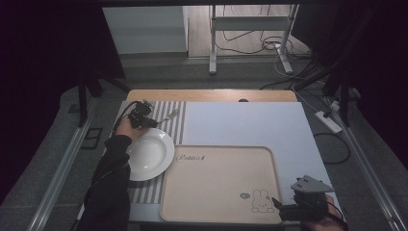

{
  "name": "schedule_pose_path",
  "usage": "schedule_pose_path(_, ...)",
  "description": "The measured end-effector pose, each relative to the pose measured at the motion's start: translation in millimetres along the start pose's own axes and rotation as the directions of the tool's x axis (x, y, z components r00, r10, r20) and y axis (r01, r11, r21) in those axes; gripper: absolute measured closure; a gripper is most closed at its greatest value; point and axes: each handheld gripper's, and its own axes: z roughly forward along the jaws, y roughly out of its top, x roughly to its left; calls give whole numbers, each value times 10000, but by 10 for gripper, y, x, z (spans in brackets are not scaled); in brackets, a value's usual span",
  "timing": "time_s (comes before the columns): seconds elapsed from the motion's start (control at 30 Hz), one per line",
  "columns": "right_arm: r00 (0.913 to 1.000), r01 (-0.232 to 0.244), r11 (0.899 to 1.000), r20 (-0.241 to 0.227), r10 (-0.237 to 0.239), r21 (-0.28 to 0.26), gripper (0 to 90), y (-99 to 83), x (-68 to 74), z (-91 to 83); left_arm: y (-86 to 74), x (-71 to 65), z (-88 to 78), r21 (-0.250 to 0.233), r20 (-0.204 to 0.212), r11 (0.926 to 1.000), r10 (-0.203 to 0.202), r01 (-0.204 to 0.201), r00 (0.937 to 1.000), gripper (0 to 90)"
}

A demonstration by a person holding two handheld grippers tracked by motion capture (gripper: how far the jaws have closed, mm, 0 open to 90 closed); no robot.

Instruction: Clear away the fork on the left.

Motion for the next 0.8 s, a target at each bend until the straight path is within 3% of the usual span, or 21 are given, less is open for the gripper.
schedule_pose_path(0.07,10000,-2,10000,-3,2,-3,0,0,0,0,13,5,-4,103,8,9999,-4,4,10000,841)
schedule_pose_path(0.13,10000,-20,10000,-1,20,-5,0,0,-1,0,9,26,-29,211,-314,9997,152,-146,9994,841)
schedule_pose_path(0.2,10000,-25,10000,-3,25,-5,0,0,-3,0,4,44,-47,248,-369,9996,121,-112,9992,841)
schedule_pose_path(0.23,10000,-19,10000,-6,19,2,0,0,-3,1,-13,84,-103,306,-609,9995,107,-88,9981,841)
schedule_pose_path(0.43,10000,-8,10000,21,8,21,0,2,2,3,-84,210,-318,378,-1141,9993,43,0,9935,841)
schedule_pose_path(0.53,10000,-11,10000,29,11,28,0,3,2,5,-110,245,-381,324,-1106,9994,-74,111,9938,841)
schedule_pose_path(0.8,10000,5,10000,47,-5,49,0,3,5,6,-170,180,-499,-17,-290,9992,-391,390,9988,840)
